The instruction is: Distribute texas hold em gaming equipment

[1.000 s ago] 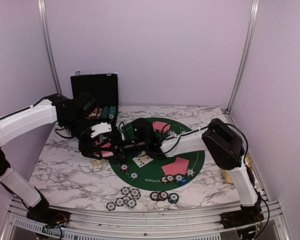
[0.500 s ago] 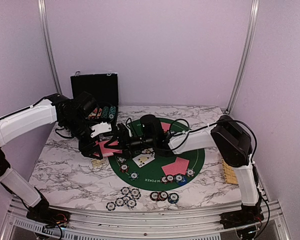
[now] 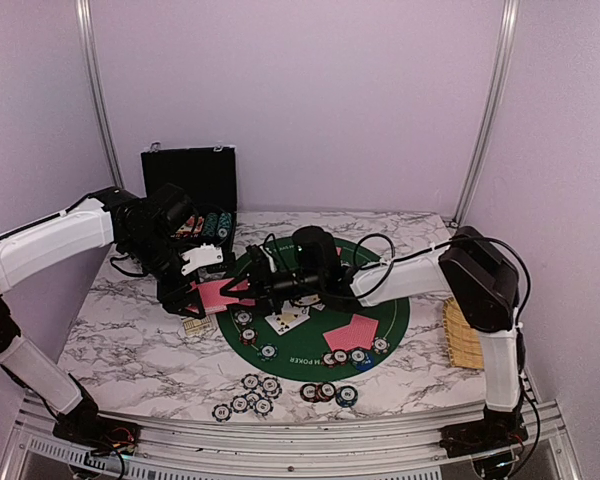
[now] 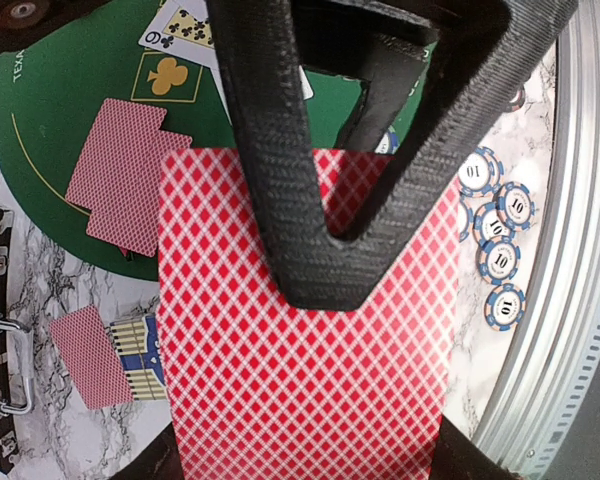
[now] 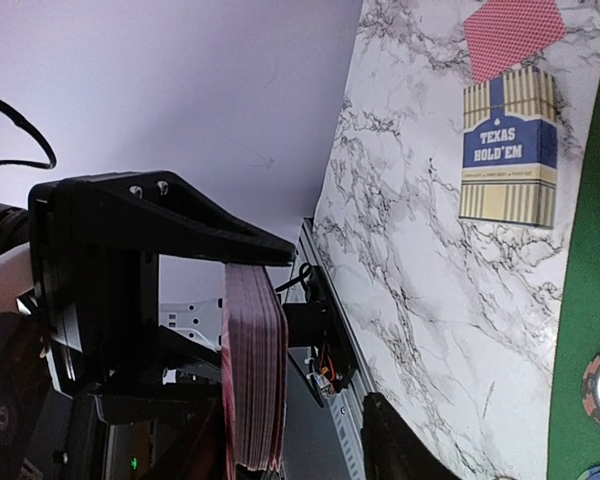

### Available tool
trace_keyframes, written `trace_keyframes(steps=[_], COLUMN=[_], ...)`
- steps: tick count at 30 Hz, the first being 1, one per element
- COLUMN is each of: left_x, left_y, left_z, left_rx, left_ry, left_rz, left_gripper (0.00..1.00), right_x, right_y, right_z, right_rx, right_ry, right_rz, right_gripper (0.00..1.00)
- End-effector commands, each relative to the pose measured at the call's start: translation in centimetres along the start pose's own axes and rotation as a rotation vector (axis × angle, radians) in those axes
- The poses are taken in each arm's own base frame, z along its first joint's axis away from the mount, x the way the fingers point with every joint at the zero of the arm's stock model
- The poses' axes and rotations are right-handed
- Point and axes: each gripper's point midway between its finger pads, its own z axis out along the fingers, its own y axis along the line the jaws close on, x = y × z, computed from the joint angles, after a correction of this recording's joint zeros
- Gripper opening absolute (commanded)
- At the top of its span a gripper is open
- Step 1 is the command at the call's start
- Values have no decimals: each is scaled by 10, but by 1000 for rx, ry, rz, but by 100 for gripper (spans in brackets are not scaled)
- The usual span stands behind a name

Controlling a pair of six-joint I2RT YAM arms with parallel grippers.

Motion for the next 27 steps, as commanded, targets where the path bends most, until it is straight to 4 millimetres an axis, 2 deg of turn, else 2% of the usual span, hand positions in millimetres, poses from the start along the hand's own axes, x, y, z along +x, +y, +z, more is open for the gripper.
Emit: trace_keyframes(steps=[1, 3, 8, 12, 14, 27], left_x=[-4, -4, -2, -2, -2, 0], left_y=[2, 2, 3, 4, 4, 4], left_z=[-10, -10, -9, -9, -9, -9], left_rx=[-23, -24, -27, -30, -31, -37], left_ry=[-30, -27, -21, -19, -19, -11], left_rz=[11, 11, 10, 11, 9, 7], left_gripper=[0, 0, 0, 0, 0, 0], right_x=[-6, -6, -8, -11, -15, -28], right_y=[28, 29, 32, 32, 30, 17], right_z=[-8, -9, -15, -26, -40, -86], right_rx=[-43, -43, -36, -21, -8, 3], right_ry=[-13, -10, -14, -26, -41, -106], right_rz=[-44, -41, -50, -57, -55, -13], right_gripper=[32, 24, 13, 6, 0, 0])
